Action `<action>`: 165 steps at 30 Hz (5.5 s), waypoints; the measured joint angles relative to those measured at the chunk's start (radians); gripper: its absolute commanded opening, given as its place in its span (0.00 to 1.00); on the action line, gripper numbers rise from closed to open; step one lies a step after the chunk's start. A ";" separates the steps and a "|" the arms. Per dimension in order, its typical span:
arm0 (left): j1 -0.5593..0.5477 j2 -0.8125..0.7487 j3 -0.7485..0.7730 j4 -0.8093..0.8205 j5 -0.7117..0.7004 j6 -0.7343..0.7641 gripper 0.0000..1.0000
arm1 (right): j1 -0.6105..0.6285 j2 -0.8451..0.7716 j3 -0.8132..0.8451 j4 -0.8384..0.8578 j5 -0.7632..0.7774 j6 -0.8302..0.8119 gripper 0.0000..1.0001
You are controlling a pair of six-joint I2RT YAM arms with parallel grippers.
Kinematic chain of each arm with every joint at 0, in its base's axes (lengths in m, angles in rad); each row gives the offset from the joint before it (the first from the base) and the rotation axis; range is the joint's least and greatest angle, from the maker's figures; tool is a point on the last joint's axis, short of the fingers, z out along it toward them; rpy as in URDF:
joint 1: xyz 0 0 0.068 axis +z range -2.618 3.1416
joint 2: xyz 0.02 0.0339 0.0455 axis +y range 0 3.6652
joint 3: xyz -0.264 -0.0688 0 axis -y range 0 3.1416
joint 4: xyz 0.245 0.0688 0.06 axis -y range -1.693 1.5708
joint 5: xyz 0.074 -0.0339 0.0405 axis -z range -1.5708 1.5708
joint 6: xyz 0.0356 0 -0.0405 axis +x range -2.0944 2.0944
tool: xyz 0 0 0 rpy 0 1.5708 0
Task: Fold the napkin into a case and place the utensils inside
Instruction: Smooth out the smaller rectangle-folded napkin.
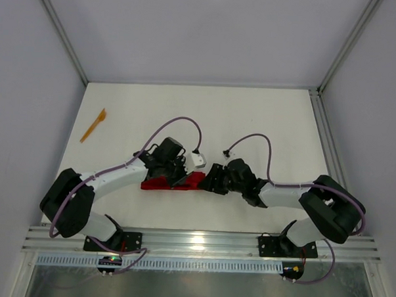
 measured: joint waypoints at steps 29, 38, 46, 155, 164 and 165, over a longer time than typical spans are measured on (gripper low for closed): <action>0.000 -0.004 -0.004 0.005 0.001 0.008 0.00 | -0.019 0.062 -0.105 0.289 0.050 0.475 0.63; 0.000 -0.004 -0.005 0.008 0.000 0.008 0.00 | -0.007 0.003 -0.146 0.302 0.107 0.605 0.72; 0.000 -0.005 -0.005 0.008 0.001 0.009 0.00 | 0.002 0.122 -0.134 0.341 0.096 0.668 0.68; -0.109 0.021 -0.125 0.128 -0.200 0.206 0.00 | 0.005 0.241 0.190 -0.047 0.082 0.266 0.43; -0.109 0.019 -0.117 0.122 -0.200 0.206 0.01 | 0.005 0.092 0.162 -0.135 0.139 0.238 0.46; -0.109 0.018 -0.117 0.122 -0.199 0.206 0.01 | 0.005 0.053 0.162 -0.157 0.151 0.227 0.46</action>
